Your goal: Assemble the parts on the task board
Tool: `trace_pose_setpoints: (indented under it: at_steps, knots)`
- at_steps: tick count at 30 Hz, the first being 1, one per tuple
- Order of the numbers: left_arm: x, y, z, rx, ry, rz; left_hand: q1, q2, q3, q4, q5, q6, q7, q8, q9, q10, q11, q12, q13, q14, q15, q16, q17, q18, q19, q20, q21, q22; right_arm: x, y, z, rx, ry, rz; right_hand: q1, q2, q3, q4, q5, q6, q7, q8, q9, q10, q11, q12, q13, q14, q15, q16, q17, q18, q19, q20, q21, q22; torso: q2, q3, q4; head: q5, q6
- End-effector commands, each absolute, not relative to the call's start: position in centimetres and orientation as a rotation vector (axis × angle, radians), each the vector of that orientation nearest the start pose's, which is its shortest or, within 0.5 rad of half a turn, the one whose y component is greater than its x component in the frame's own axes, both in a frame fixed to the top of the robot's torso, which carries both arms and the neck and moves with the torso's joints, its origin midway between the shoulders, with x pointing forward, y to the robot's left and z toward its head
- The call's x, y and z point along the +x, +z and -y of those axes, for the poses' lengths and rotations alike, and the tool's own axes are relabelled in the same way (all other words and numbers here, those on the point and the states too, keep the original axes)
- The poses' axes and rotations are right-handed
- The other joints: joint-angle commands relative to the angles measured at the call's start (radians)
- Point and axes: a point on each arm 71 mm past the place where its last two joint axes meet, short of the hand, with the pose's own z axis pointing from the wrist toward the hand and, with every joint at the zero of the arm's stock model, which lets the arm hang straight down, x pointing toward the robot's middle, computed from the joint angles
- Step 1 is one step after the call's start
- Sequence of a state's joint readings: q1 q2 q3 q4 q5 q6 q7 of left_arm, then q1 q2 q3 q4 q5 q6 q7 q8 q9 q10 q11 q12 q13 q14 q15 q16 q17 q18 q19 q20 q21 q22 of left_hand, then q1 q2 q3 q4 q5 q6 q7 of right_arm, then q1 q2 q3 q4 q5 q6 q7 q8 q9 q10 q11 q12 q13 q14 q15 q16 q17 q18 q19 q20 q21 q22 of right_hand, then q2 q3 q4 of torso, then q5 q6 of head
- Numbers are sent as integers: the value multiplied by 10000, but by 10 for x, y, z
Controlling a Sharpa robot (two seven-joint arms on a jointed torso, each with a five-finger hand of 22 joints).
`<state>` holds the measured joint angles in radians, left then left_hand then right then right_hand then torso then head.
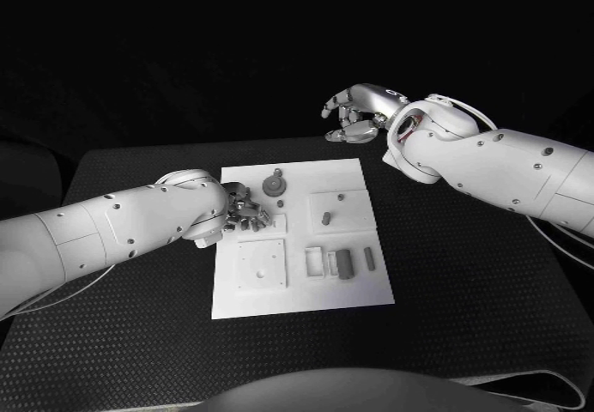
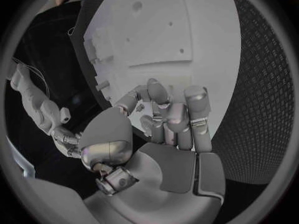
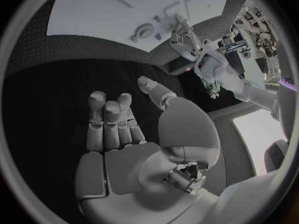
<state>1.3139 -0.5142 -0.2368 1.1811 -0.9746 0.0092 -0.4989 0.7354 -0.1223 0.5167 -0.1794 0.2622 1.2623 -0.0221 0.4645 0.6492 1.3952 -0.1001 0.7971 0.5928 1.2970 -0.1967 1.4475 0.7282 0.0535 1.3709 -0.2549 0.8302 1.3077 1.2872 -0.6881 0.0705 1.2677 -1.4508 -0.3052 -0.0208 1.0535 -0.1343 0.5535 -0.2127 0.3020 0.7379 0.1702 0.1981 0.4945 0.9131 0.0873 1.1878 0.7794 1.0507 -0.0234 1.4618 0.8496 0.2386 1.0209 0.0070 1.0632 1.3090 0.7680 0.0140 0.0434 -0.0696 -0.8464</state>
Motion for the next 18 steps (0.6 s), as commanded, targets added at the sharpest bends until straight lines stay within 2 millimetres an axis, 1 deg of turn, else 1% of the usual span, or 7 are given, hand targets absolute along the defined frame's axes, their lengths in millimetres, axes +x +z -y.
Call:
trace_pose_setpoints:
  at_steps: [1, 6, 12, 14, 15, 16, 18]
  knots:
    - [530, -244, -154, -2152, -3468, -22754, -88, 36, 5, 67, -43, 61, 21, 22, 12, -69, 7, 42, -10, -17, -70, 52, -2, 335, 5, -34, -37, 148, 554, -113, 194, -1425, 6352, -14853, -16, 82, -33, -22, 4, -169, 327, 42, -16, 4, 17, 48, -11, -20, 39, -28, -15, 232, 8, -50, -29, 51, 4, -3, -1, 11, 2]
    - [531, -244, -155, -2201, -3459, -22720, -258, -146, -33, 175, -75, 57, 17, 20, 23, -73, 2, 55, -14, -25, -76, 64, 0, 341, 3, -38, -39, 149, 554, -113, 194, -1425, 6354, -14855, -14, 82, -33, -24, 4, -170, 327, 43, -18, 4, 17, 48, -12, -20, 39, -28, -15, 232, 8, -50, -30, 51, 5, -2, 2, 9, -3]
    - [532, -244, -157, -2262, -3402, -22708, -288, -167, -33, 194, -77, 58, 16, 21, 26, -74, 0, 57, -15, -26, -78, 66, 1, 344, 4, -41, -40, 149, 554, -113, 194, -1420, 6344, -14857, -13, 83, -32, -25, 5, -171, 328, 44, -21, 4, 17, 49, -14, -20, 39, -28, -16, 232, 8, -50, -30, 51, 2, -2, 4, 16, 8]
    - [532, -244, -157, -2314, -3454, -22726, -323, -232, -32, 217, -101, 56, 15, 21, 30, -76, -3, 61, -16, -29, -81, 67, 0, 349, 5, -45, -40, 148, 553, -113, 194, -1421, 6347, -14853, -14, 82, -33, -25, 4, -172, 328, 44, -21, 4, 17, 49, -14, -20, 39, -28, -16, 232, 8, -50, -31, 51, 5, -1, 2, 12, 7]
    - [532, -244, -157, -2331, -3467, -22717, -373, -324, -18, 268, -155, 54, 13, 21, 34, -79, -6, 64, -19, -30, -85, 69, 0, 355, 7, -51, -43, 146, 554, -113, 194, -1420, 6346, -14854, -14, 82, -33, -25, 4, -172, 328, 44, -22, 4, 17, 49, -14, -20, 39, -28, -16, 232, 8, -50, -31, 51, 6, -1, 3, 10, 5]
    - [532, -244, -157, -2325, -3487, -22708, -433, -434, 24, 351, -300, 51, 11, 21, 42, -82, -11, 69, -23, -32, -91, 70, -2, 364, 10, -58, -49, 143, 554, -113, 194, -1419, 6343, -14855, -13, 82, -33, -25, 4, -172, 328, 44, -22, 4, 17, 49, -15, -20, 39, -28, -17, 232, 8, -50, -31, 51, 7, 1, 0, 10, 4]
    - [532, -244, -157, -2331, -3510, -22713, -477, -565, 112, 463, -656, 45, 9, 26, 60, -86, -17, 79, -29, -36, -97, 77, -3, 375, 17, -67, -52, 141, 554, -113, 194, -1421, 6345, -14857, -13, 81, -33, -26, 4, -173, 328, 44, -23, 4, 17, 49, -15, -20, 39, -28, -17, 232, 8, -51, -31, 52, 7, 1, 0, 10, 4]
